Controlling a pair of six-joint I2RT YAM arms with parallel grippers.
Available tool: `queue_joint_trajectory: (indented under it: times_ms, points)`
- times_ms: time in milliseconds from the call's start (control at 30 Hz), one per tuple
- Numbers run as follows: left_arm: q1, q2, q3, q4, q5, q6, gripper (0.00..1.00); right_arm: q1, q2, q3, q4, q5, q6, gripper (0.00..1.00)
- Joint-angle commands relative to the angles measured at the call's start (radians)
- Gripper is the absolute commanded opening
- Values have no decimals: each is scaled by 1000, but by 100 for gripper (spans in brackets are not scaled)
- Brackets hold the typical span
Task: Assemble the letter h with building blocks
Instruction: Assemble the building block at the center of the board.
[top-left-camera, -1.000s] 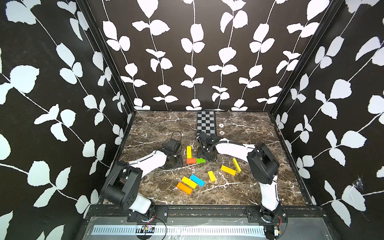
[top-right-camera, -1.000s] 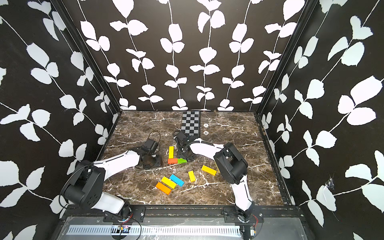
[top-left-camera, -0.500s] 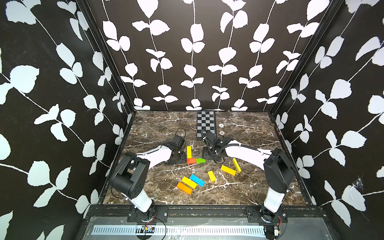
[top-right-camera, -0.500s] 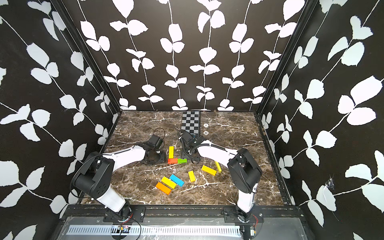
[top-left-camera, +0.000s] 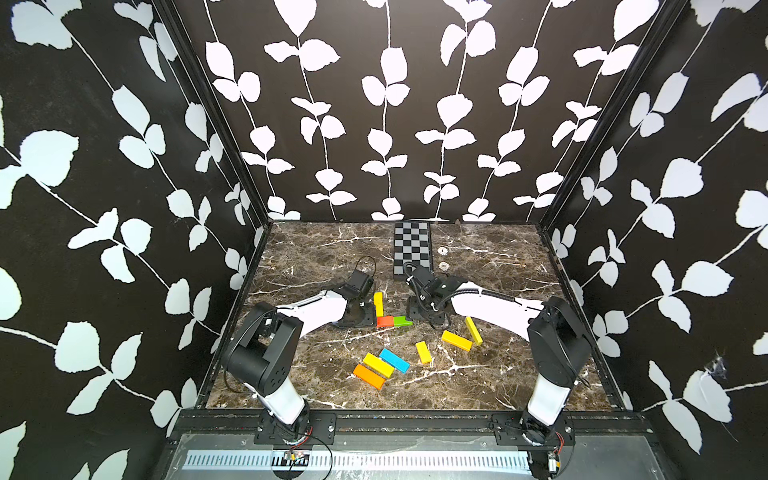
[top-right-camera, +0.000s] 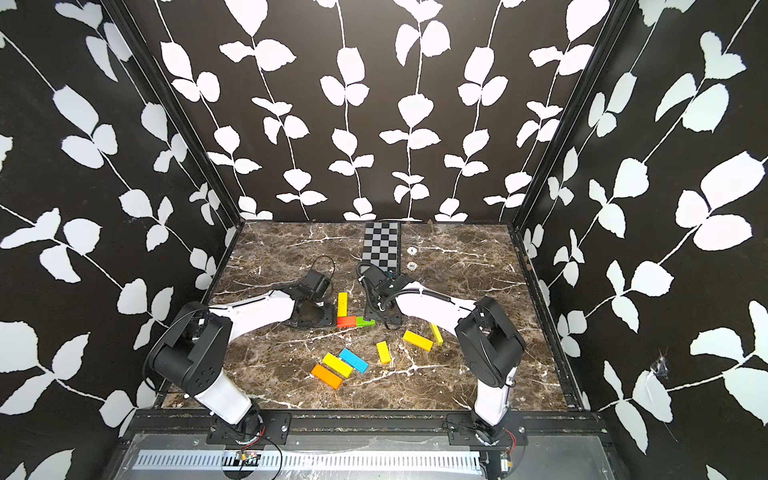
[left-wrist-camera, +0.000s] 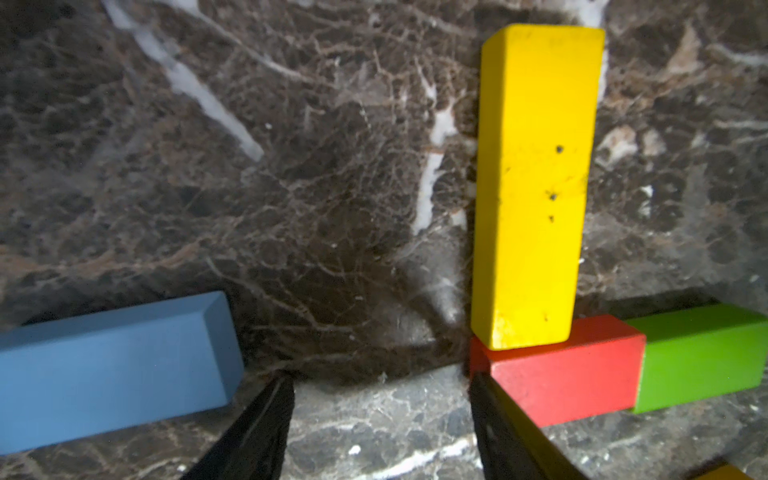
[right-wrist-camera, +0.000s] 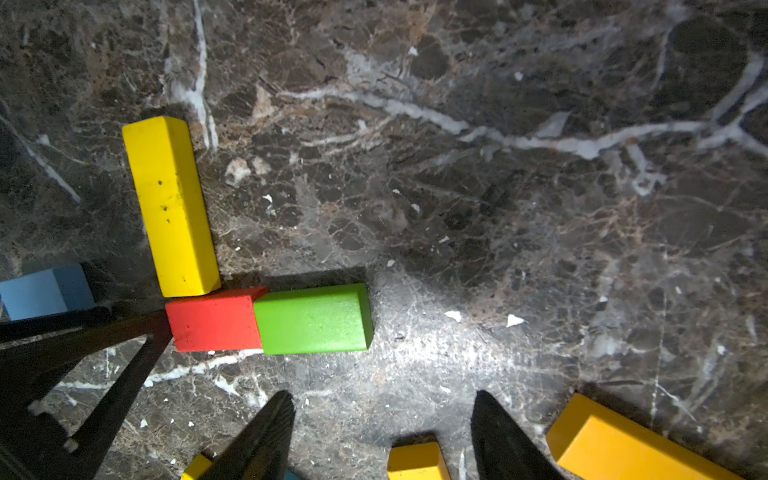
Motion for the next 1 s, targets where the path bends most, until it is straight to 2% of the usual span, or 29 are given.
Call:
queue_joint_trajectory:
  times_ms: [0,100,300,500,667,767,967]
  points:
    - [-4,-12,-8,-42,-25,3,71,3,-31,-5,-21,5,-22,67]
    - [-4,-70,-17,-77,-74,-6,71,19,-30,2,-39,-13,-80,67]
    - [-3,-253,-42,-161,-160,-25,69,151,-24,22,-85,-5,-260,67]
    - [-1,-400,-92,-211,-171,-44,67,253,17,23,-125,-43,-351,63]
    - [-1,-451,-131,-227,-146,-52,65,296,69,53,-189,-3,-352,58]
    - [-1,-456,-146,-236,-137,-56,65,295,75,41,-178,4,-343,58]
    - [-1,-471,-201,-213,-127,-84,65,296,111,40,-132,-59,-346,61]
